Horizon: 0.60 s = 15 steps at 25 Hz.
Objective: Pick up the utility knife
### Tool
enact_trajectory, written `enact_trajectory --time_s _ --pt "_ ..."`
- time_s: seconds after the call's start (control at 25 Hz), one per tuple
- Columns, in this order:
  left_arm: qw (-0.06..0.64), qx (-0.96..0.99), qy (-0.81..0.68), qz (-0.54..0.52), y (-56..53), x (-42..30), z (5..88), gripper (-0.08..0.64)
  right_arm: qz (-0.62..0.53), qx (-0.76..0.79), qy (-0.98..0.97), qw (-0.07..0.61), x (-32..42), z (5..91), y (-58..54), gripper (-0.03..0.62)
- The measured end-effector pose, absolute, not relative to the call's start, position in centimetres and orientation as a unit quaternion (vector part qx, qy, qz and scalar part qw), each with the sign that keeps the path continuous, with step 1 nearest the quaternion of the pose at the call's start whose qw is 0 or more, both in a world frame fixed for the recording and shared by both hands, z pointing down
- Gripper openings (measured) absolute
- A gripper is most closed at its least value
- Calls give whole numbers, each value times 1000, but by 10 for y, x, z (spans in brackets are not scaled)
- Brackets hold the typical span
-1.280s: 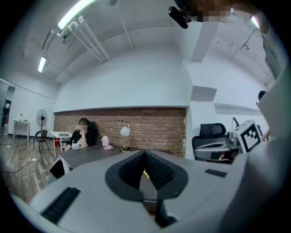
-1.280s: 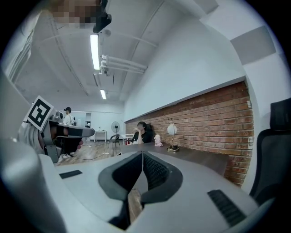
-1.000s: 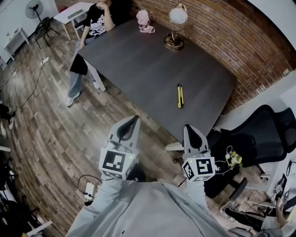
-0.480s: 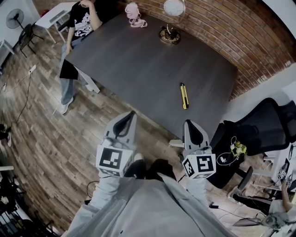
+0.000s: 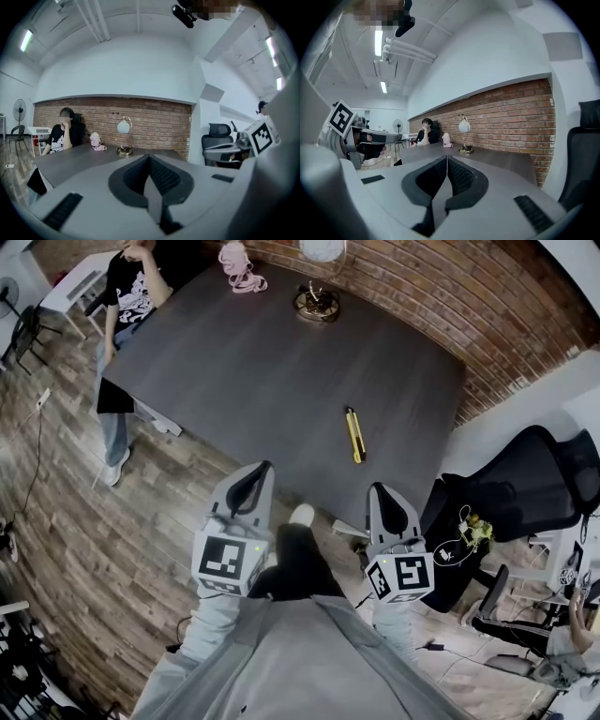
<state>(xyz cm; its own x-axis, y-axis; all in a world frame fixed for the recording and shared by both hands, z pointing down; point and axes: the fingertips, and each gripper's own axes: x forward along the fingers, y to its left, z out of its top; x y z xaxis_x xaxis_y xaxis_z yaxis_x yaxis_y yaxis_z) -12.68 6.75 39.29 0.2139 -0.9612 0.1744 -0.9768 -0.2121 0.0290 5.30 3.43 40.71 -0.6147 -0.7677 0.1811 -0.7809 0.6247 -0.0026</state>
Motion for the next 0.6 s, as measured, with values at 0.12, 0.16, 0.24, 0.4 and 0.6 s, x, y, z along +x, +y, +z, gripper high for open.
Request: enact_trajectory --time_s 0.12,0.16,0.24,0.4,0.6 --pt "55 783 -615 68 37 -126 389 19 39 437 -896 73 51 405 5 21" --pt "54 784 -614 70 25 -128 389 20 38 439 -895 71 50 404 -6 21" --pt "53 786 -612 72 -1 -132 389 20 35 443 -893 67 47 402 -30 21" --pt "43 794 -603 69 -59 -134 375 20 35 452 -889 62 44 395 -78 21" --pt "41 807 -585 65 -115 -121 364 18 33 464 -883 66 55 387 -122 21"
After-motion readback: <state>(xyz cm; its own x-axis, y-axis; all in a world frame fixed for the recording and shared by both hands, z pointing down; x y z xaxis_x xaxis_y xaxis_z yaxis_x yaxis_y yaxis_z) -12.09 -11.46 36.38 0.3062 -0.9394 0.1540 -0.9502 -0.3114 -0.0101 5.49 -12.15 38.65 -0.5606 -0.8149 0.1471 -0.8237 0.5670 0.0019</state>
